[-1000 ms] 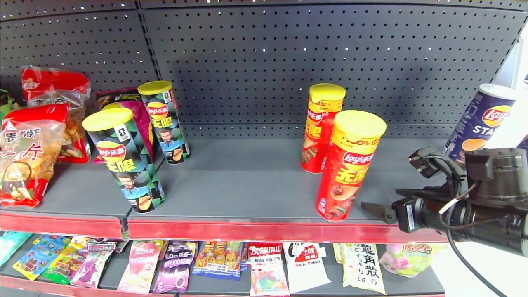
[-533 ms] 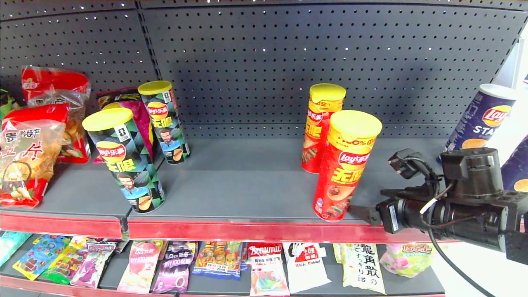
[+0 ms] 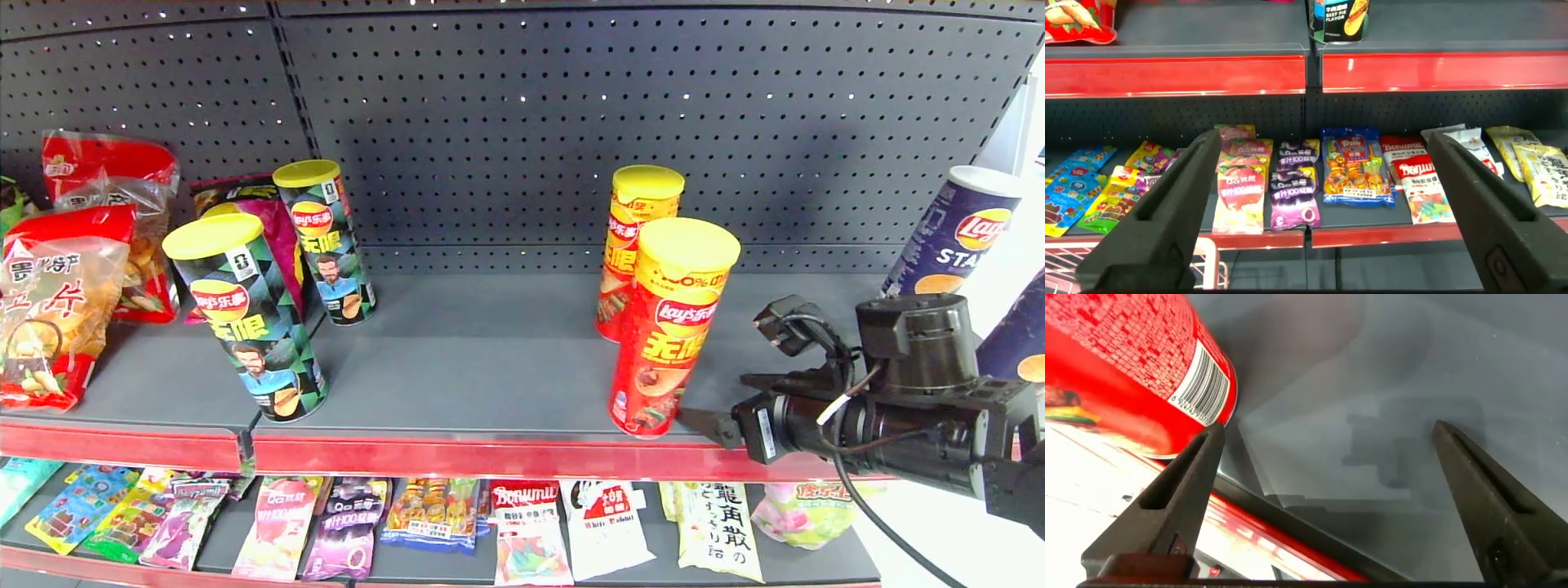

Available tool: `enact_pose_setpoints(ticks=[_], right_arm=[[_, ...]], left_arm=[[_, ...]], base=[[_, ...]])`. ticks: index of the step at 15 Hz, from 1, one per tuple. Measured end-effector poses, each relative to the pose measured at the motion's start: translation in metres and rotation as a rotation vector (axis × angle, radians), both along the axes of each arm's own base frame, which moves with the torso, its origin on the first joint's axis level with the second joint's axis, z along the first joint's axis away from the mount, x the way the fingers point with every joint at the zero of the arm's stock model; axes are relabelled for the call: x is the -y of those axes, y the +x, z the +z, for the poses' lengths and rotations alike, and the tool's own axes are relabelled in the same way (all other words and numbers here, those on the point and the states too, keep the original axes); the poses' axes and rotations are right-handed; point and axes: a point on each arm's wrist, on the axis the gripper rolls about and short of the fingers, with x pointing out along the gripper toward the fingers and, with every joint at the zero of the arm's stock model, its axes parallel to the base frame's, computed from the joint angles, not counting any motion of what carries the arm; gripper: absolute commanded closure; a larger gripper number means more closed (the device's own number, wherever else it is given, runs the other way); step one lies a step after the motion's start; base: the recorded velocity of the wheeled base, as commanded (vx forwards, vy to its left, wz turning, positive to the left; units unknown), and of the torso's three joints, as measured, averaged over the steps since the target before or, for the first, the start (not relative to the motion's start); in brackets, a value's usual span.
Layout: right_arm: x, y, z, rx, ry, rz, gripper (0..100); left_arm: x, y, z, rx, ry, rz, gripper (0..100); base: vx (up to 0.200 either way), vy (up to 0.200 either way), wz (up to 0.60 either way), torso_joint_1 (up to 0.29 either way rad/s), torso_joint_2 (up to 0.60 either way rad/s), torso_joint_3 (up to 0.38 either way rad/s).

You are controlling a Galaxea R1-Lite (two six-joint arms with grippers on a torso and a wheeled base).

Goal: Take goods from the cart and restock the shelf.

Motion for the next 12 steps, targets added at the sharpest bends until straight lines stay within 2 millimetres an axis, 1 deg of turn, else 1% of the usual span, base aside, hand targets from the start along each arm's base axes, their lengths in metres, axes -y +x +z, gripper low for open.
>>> enact_pose_setpoints(ticks=[12], right_arm=[[-0.0086, 0.0021, 0.0026, 0.021, -0.015, 0.038, 0]], left_arm=[[0.0, 0.0001, 0.0, -0.001, 0.0, 0.0, 0]], base=[[0.0, 0.0, 0.0, 0.0, 0.0, 0.0]])
